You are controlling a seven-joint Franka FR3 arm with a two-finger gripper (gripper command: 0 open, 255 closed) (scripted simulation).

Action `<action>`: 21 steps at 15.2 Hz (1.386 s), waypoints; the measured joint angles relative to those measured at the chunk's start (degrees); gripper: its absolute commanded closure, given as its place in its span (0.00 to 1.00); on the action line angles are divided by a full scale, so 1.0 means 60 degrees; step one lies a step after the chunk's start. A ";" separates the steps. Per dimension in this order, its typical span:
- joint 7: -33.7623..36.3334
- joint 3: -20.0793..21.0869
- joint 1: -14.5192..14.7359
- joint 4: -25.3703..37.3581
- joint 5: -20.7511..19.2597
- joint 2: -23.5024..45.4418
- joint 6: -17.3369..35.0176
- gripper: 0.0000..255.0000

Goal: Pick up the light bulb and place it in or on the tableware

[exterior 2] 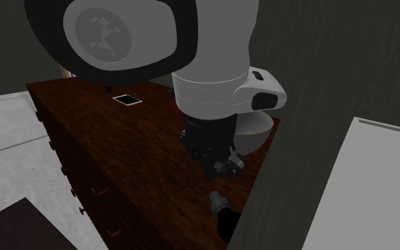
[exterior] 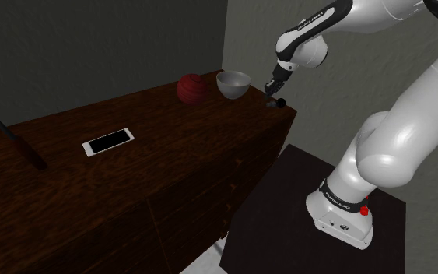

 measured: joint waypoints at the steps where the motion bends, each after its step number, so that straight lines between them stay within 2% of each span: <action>1: 0.0000 0.0000 0.0000 0.0000 0.0000 0.0000 0.0000 1.00; 2: 0.0000 0.0000 0.0000 0.0000 0.0000 0.0000 0.0000 1.00; 3: 0.0000 0.0000 0.0000 0.0000 0.0000 0.0000 0.0000 0.00; 4: 0.0000 0.0000 0.0000 0.0000 0.0000 0.0000 0.0000 0.00; 5: -0.0423 -0.0040 0.0009 0.0328 -0.0325 0.0259 -0.0400 0.00; 7: -0.2237 -0.0033 0.0082 0.1408 -0.1674 0.1099 -0.1847 0.00; 8: -0.3082 -0.0018 0.0100 0.1777 -0.2276 0.1410 -0.2353 0.00; 9: -0.3535 -0.0011 0.0104 0.1909 -0.2587 0.1590 -0.2540 0.00; 11: -0.3908 -0.0001 0.0100 0.1901 -0.2778 0.1807 -0.2511 0.00; 16: -0.4263 0.0041 0.0021 0.1731 -0.2511 0.2342 -0.1957 0.00; 21: -0.4307 0.0046 0.0002 0.1690 -0.2466 0.2408 -0.1858 0.00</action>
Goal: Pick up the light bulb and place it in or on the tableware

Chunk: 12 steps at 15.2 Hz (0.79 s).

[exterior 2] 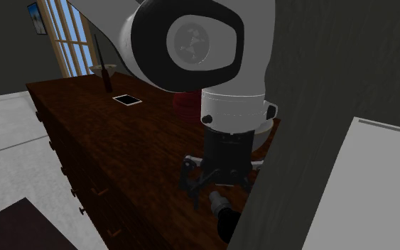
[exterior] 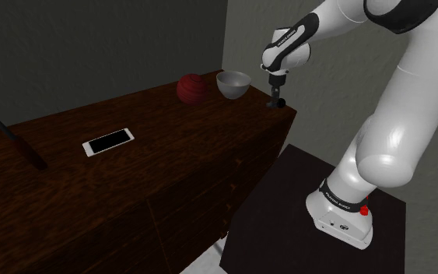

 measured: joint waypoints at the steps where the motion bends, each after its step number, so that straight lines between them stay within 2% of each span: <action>1: -0.0001 0.0000 -0.0001 0.0000 0.0001 0.0002 0.0002 0.00; 2: -0.0002 0.0000 -0.0001 0.0000 0.0002 0.0003 0.0003 1.00; 12: -0.0003 0.0001 -0.0001 0.0001 0.0003 0.0004 0.0004 1.00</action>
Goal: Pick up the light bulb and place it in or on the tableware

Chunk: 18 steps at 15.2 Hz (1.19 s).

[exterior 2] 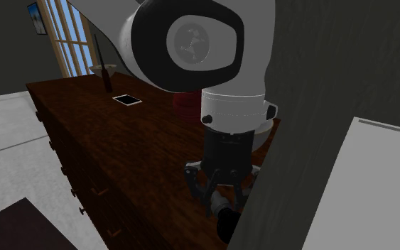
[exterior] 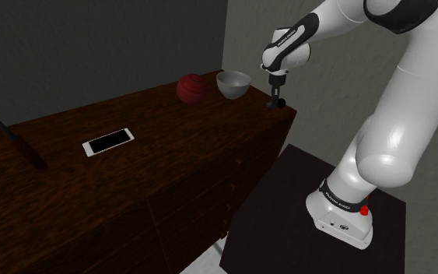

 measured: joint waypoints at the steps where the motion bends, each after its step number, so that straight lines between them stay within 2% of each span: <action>1: 0.0010 -0.0009 0.0003 0.0022 -0.0028 -0.0035 -0.0052 1.00; 18: 0.0644 -0.0044 0.0170 0.0810 -0.1103 -0.1676 -0.2194 1.00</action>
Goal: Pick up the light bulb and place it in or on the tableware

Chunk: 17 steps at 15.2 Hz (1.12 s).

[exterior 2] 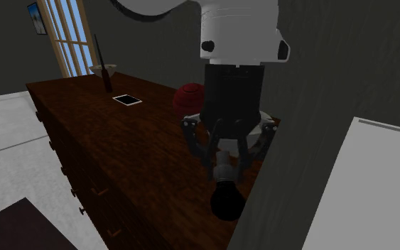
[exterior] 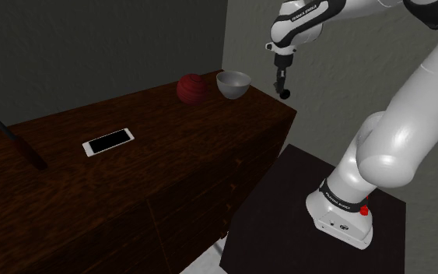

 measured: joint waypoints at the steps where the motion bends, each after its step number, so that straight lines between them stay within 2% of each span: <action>1: 0.0030 0.0019 0.0012 0.0092 -0.0030 -0.0068 -0.0151 1.00; 15: 0.0154 0.0205 0.0070 0.1309 -0.0311 -0.0762 -0.1963 1.00; 17: 0.0230 0.0278 0.0177 0.1642 -0.0122 -0.0501 -0.2095 1.00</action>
